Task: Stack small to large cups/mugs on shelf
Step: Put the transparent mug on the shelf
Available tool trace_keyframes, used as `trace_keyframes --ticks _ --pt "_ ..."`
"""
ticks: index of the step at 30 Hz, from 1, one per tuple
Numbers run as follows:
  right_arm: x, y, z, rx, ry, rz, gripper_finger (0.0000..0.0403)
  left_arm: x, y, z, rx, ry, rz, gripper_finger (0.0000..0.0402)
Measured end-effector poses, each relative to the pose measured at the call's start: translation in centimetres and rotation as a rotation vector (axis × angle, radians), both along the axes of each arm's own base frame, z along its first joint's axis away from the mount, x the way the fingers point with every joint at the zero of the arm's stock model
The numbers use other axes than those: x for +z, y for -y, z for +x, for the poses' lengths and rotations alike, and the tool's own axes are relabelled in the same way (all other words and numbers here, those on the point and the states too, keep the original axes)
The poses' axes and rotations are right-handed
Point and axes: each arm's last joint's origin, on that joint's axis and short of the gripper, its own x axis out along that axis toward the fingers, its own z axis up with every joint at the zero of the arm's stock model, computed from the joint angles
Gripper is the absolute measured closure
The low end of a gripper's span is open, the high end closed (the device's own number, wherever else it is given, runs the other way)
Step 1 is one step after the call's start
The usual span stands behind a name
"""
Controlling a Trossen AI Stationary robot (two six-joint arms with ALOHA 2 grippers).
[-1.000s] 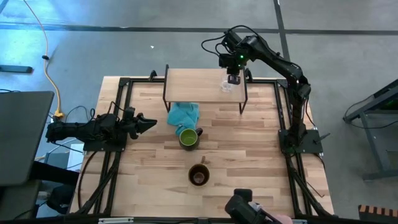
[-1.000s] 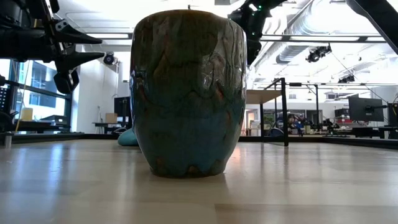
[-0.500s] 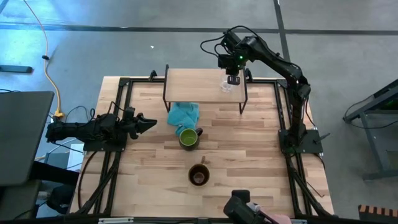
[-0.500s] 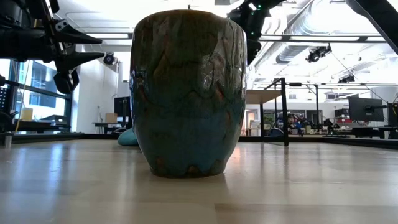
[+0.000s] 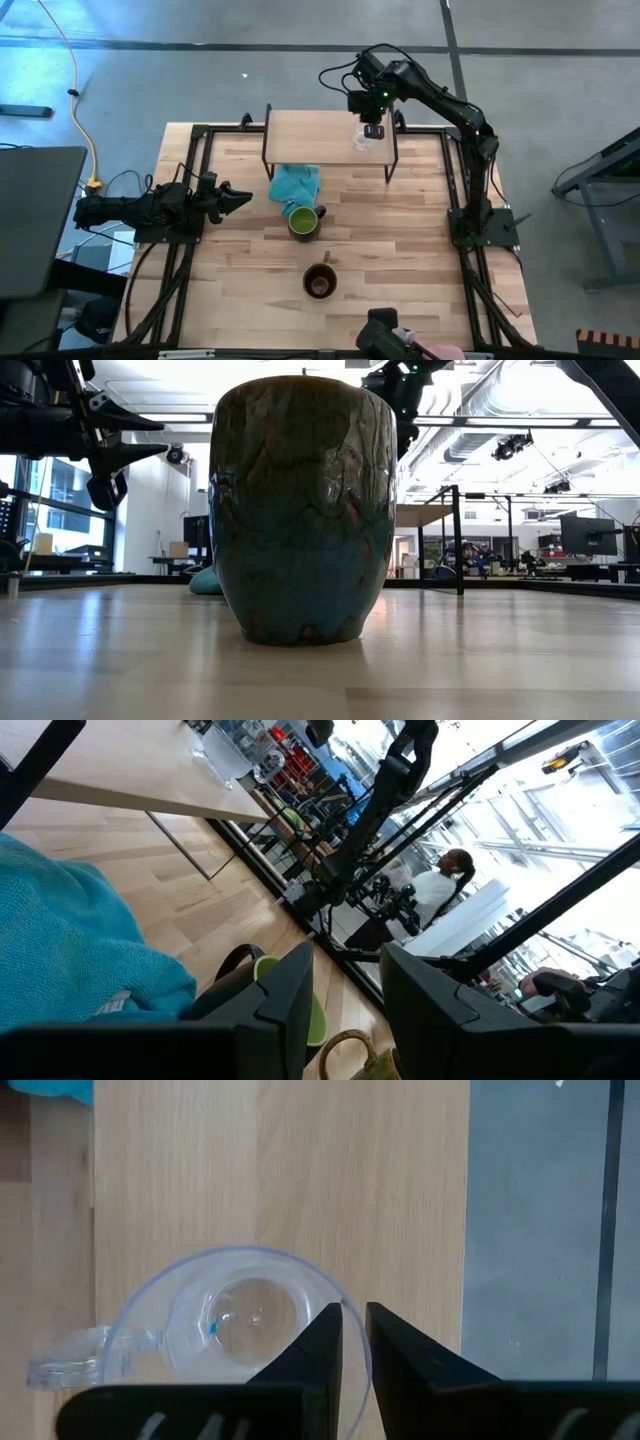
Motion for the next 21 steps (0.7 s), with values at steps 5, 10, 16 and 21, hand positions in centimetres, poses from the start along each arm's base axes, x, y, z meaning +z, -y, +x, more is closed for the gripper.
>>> trace_keyframes --ticks 5,10,16,21 --pt "0.0 0.03 -0.02 -0.006 -0.003 -0.004 0.0361 0.0 0.0 0.0 0.0 0.0 0.0 0.0295" --pt "0.0 0.03 -0.02 -0.008 -0.004 -0.005 0.0361 0.0 0.0 0.0 0.0 0.0 0.0 0.0295" --pt "0.0 0.04 -0.02 -0.007 -0.004 -0.006 0.0361 0.0 0.0 0.0 0.0 0.0 0.0 0.0295" --pt "0.0 0.04 -0.01 -0.006 -0.004 -0.007 0.0361 0.0 0.0 0.0 0.0 0.0 0.0 0.0295"
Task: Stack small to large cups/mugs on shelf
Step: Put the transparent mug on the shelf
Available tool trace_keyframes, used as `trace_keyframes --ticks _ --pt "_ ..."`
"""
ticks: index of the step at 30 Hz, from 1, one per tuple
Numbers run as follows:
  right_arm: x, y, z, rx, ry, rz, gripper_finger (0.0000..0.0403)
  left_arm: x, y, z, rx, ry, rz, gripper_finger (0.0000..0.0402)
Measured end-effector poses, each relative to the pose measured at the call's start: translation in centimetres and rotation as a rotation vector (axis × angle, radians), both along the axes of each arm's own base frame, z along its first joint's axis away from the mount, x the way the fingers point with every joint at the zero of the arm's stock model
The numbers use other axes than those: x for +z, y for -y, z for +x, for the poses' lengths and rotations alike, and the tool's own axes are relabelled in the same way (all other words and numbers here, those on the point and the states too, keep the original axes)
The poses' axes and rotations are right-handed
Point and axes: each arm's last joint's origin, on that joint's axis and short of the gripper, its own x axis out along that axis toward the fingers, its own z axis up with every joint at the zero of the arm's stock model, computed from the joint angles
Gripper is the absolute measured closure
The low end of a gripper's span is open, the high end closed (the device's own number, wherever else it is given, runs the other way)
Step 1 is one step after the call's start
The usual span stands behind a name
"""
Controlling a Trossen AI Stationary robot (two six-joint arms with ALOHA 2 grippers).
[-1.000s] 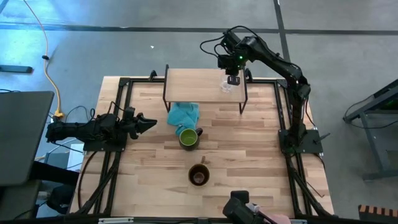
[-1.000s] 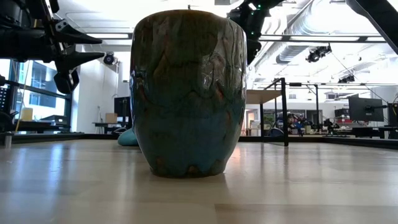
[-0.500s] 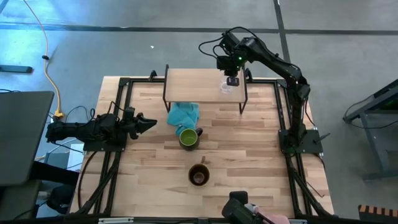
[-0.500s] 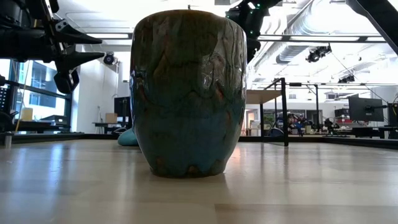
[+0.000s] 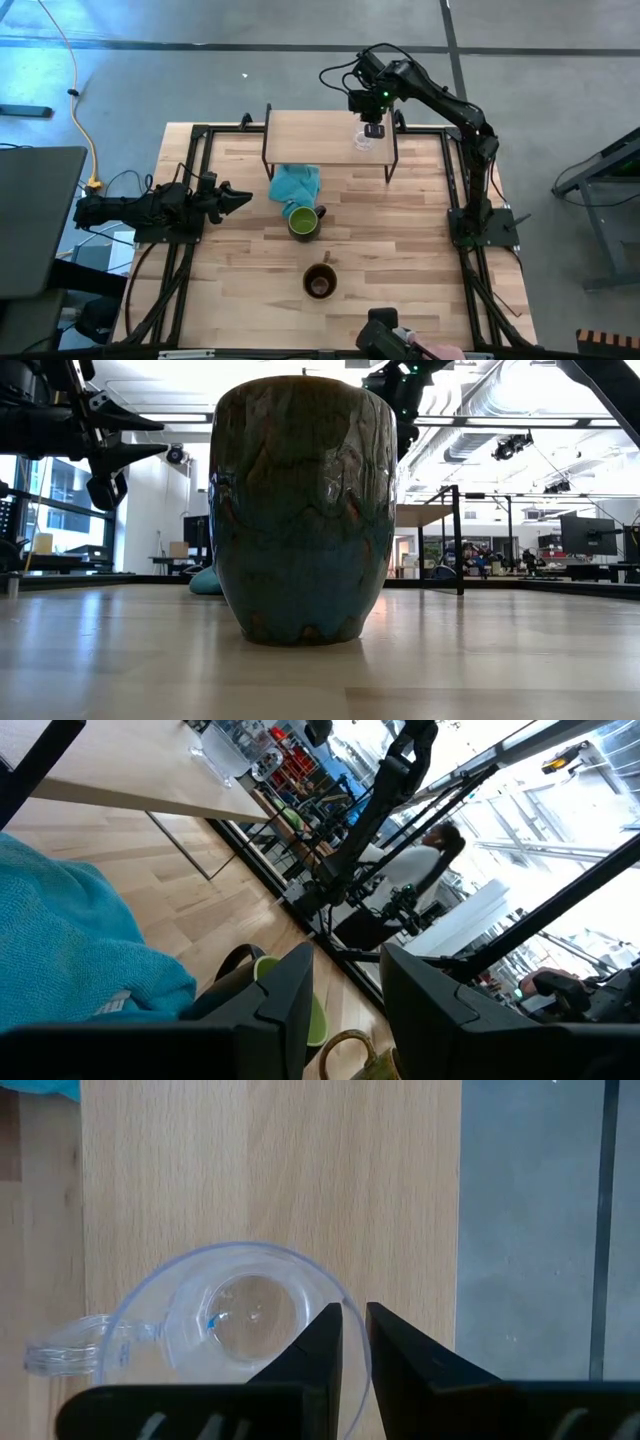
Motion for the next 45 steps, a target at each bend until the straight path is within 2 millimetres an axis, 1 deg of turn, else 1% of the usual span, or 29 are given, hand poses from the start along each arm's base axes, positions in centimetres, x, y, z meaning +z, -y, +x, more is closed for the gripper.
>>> trace_keyframes --ticks 45 --pt "-0.02 -0.05 0.03 0.014 0.006 0.009 0.0361 0.0 0.0 0.0 0.0 -0.001 0.003 0.0296"
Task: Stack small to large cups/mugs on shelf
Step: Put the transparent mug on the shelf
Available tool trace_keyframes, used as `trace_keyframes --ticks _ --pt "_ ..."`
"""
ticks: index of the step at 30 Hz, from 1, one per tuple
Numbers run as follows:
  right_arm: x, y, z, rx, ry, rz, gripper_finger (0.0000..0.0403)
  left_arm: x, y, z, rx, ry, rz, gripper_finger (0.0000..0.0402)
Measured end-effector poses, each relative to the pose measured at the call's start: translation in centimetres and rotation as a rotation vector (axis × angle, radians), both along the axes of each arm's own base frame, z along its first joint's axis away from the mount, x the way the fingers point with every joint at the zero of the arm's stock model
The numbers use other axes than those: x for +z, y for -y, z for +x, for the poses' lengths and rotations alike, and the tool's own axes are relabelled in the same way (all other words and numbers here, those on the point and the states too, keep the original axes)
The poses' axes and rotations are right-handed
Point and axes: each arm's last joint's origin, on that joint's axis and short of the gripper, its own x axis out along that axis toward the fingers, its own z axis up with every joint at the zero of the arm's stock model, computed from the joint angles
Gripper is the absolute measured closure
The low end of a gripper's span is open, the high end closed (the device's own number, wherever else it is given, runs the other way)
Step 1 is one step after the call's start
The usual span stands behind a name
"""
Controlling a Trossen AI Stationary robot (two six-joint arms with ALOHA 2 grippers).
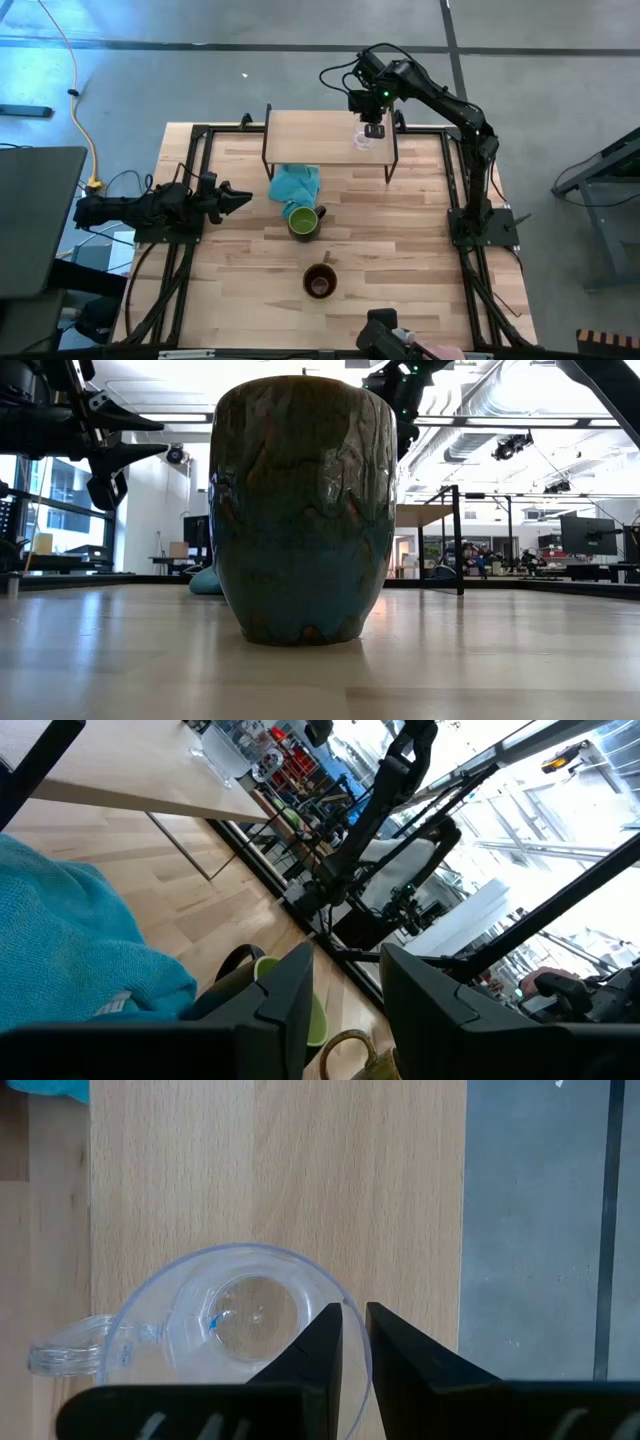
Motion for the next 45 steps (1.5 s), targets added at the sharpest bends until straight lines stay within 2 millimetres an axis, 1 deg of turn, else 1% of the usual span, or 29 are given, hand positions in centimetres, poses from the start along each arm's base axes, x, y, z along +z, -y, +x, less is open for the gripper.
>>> trace_keyframes --ticks 14,24,45 --pt "0.01 0.01 0.02 -0.003 0.004 0.001 0.036 0.0 0.0 0.0 0.0 0.0 0.0 0.0295" --pt "0.03 -0.03 0.06 0.008 0.016 0.014 0.0331 0.0 0.0 0.0 0.0 0.0 0.0 0.0295" --pt "0.03 -0.08 0.08 0.026 0.025 0.027 0.033 0.0 0.0 0.0 0.0 0.0 -0.001 0.0296"
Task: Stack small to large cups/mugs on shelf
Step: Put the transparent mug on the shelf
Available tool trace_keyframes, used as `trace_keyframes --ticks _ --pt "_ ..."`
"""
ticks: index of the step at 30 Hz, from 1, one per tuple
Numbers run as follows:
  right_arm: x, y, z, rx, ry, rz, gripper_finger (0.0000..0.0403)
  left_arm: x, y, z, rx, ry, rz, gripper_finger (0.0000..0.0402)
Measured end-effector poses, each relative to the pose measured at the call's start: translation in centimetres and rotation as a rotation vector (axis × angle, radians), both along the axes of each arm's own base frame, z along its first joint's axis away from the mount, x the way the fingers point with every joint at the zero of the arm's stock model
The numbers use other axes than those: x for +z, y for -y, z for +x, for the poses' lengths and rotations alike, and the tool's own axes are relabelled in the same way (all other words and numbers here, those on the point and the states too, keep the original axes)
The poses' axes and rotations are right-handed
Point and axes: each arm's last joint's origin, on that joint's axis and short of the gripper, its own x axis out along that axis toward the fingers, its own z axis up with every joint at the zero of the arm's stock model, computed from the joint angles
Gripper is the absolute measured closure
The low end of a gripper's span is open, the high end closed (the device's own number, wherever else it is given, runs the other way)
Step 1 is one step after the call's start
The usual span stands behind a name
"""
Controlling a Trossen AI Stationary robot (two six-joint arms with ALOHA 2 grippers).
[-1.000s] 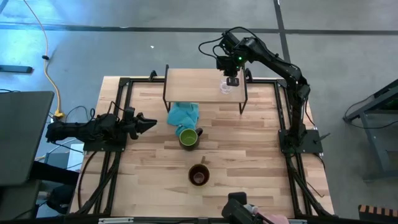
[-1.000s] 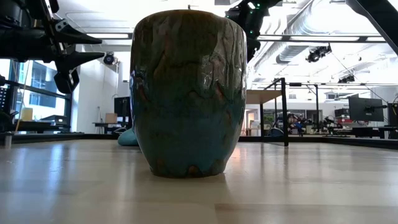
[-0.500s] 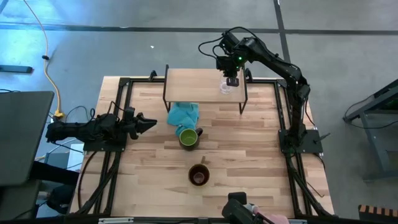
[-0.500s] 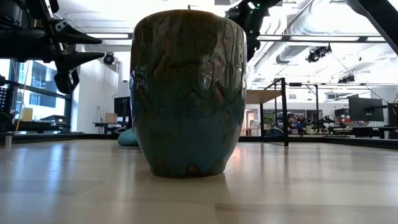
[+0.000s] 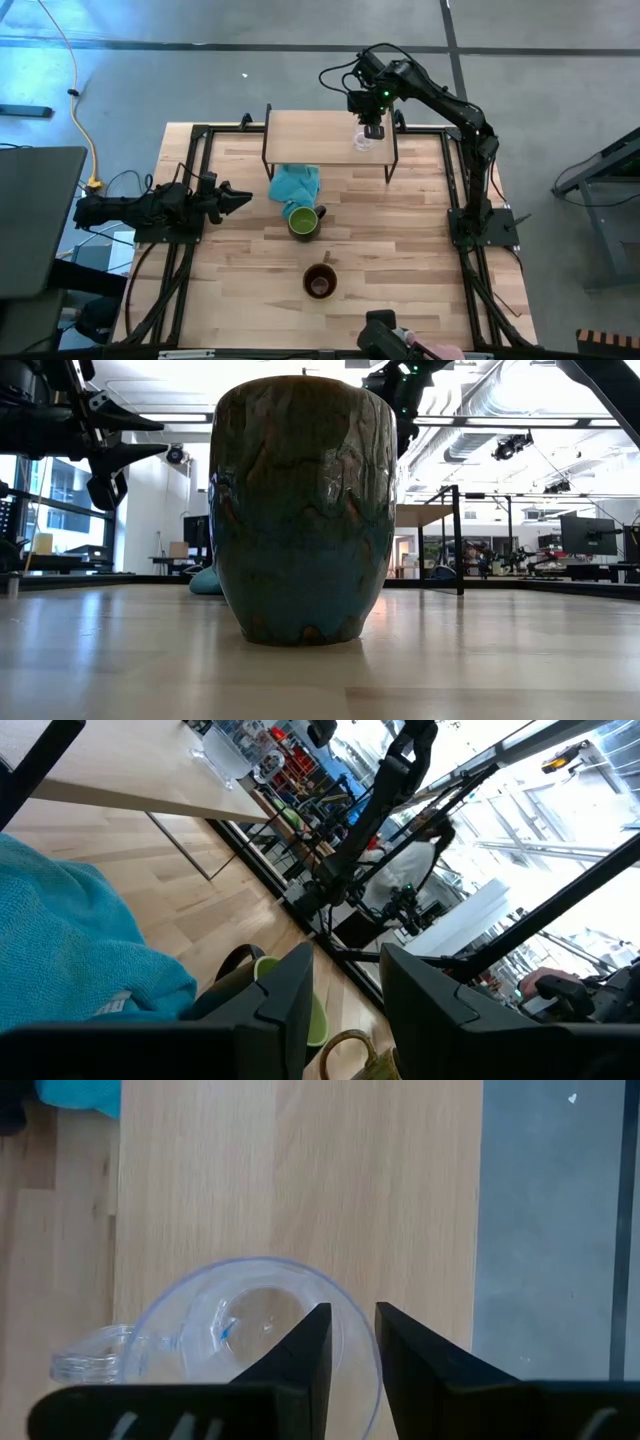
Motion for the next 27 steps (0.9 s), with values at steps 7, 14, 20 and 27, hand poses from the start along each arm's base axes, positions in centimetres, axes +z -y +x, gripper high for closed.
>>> trace_keyframes --ticks 7,14,20,27 --pt "-0.05 -0.06 -0.1 0.0 -0.01 0.008 0.033 0.0 0.0 0.0 0.0 0.0 0.0 0.0296" --pt "-0.05 -0.03 -0.12 0.003 -0.011 0.006 0.033 0.0 0.0 0.0 0.0 0.0 0.0 0.0296" --pt "-0.05 0.01 -0.14 -0.001 -0.02 -0.007 0.033 0.0 0.0 0.0 0.0 0.0 0.0 0.0296" --pt "-0.05 0.01 -0.15 -0.004 -0.02 -0.006 0.0324 0.0 0.0 0.0 0.0 0.0 0.0 0.0296"
